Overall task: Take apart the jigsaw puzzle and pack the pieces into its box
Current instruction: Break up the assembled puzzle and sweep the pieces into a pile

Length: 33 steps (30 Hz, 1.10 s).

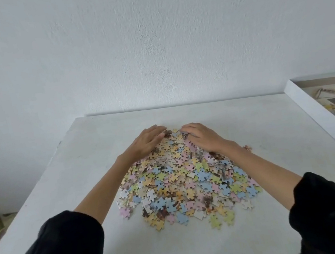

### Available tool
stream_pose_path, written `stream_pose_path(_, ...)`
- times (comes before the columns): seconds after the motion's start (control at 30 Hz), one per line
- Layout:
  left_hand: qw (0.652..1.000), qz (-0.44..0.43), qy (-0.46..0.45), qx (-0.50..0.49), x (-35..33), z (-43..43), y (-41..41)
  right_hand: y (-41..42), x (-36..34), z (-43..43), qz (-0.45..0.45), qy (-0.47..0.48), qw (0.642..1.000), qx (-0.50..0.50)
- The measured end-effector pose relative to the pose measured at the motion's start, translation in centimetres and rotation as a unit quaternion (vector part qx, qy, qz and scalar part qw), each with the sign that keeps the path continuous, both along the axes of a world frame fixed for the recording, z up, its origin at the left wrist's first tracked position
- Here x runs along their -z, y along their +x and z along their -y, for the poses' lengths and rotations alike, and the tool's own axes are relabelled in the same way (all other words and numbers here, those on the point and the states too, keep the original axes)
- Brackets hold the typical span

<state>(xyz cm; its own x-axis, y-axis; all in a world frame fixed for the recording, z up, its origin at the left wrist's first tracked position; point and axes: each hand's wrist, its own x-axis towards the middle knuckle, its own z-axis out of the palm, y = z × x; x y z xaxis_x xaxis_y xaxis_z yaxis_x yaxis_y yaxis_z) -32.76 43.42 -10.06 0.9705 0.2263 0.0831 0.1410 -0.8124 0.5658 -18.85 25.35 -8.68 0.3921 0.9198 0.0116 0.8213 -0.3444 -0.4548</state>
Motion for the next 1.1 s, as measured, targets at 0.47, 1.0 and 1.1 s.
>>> stream_pose_path(0.47, 0.974, 0.005, -0.004, -0.228, 2.1, -0.6, -12.7, 0.4, 3.4, 10.6, 0.036, 0.028, 0.982, 0.183)
stream_pose_path(1.0, 0.981, 0.009, 0.192, 0.035, 0.0, 8.0, -10.5, -7.8, 1.7, 12.4, 0.029, -0.001, 0.999, -0.028)
stream_pose_path(1.1, 0.971, -0.01, 0.232, 0.058, 1.1, 9.1, -10.6, -8.7, 2.2, 13.3, 0.085, -0.047, 0.993, -0.066)
